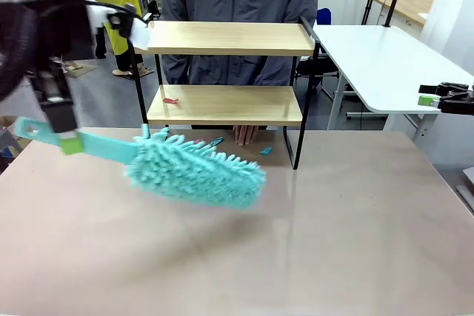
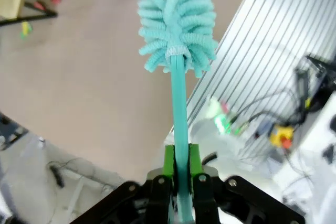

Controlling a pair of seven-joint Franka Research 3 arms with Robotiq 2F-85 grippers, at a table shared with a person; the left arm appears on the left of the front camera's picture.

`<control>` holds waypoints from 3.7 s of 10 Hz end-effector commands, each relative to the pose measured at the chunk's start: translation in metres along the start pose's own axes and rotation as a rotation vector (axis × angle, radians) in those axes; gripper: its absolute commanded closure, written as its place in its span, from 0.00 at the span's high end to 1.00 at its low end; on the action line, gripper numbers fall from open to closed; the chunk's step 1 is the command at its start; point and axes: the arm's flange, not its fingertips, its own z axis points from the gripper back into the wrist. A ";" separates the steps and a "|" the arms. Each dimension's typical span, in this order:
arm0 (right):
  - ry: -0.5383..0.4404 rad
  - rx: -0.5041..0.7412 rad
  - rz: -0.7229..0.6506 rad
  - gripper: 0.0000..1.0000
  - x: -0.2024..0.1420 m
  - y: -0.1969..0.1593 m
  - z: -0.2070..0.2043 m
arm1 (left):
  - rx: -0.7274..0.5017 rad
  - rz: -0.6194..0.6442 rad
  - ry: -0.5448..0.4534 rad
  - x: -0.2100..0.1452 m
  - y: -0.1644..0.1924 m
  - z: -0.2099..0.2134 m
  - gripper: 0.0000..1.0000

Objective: Clean the shelf.
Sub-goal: Clean the specific section of the Shelf indicated by the human with the Duster.

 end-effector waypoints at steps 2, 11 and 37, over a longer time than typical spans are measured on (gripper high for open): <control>-0.003 0.000 0.007 1.00 0.004 0.001 -0.001 | 0.003 0.142 -0.116 0.044 -0.024 -0.036 0.13; -0.003 0.000 0.007 1.00 0.004 0.001 -0.001 | -0.010 0.177 -0.086 0.105 -0.056 -0.077 0.13; -0.003 0.000 0.007 1.00 0.004 0.001 -0.001 | -0.013 0.987 -0.534 0.285 -0.042 -0.264 0.13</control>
